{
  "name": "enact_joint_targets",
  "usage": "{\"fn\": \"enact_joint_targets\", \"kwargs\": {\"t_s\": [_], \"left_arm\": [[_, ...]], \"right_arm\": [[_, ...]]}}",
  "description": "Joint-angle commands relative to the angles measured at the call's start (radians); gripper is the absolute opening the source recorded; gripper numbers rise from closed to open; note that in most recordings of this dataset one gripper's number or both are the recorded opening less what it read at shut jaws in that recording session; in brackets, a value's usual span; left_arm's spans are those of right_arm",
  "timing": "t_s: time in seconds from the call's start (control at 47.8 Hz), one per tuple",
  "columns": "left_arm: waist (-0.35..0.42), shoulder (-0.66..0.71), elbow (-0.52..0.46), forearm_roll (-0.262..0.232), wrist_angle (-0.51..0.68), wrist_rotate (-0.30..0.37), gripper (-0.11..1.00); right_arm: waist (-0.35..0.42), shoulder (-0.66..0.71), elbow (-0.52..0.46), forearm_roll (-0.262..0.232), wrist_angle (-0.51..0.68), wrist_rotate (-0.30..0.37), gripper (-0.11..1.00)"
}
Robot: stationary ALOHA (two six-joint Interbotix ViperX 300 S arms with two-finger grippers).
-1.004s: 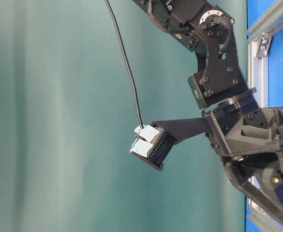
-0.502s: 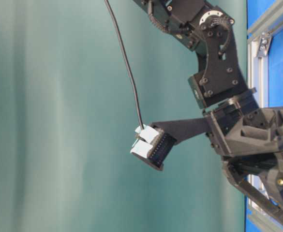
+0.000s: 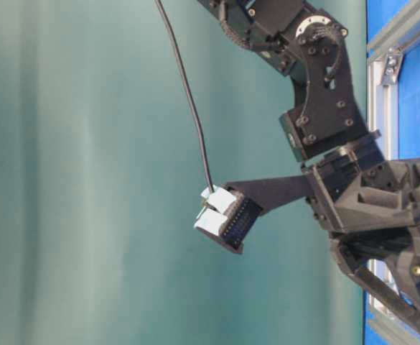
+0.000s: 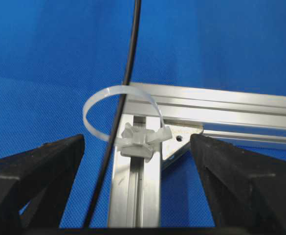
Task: Insert the wire through the string loop located on the left side.
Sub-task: 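Open the right gripper and pull the cable leftward through the loop with the left gripper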
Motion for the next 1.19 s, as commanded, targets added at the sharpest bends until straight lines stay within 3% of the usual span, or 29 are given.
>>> {"fn": "enact_joint_targets", "kwargs": {"t_s": [0.0,0.23,0.397,0.753,1.171], "left_arm": [[-0.002,-0.103,-0.025,0.002,0.117,-0.014,0.07],[0.000,-0.391,-0.066,0.002,0.414,-0.087,0.07],[-0.002,-0.517,-0.112,0.003,0.581,-0.091,0.07],[-0.002,-0.589,-0.146,0.017,0.627,-0.043,0.07],[-0.003,-0.572,-0.129,0.017,0.563,-0.012,0.07]], "right_arm": [[-0.002,-0.025,-0.017,0.003,-0.003,0.002,0.94],[-0.005,-0.023,-0.020,0.003,-0.008,0.002,0.94],[-0.008,-0.025,-0.020,0.005,-0.008,0.002,0.94],[-0.012,-0.025,-0.021,0.005,-0.008,0.002,0.94],[-0.014,-0.025,-0.021,0.003,-0.009,0.002,0.94]]}}
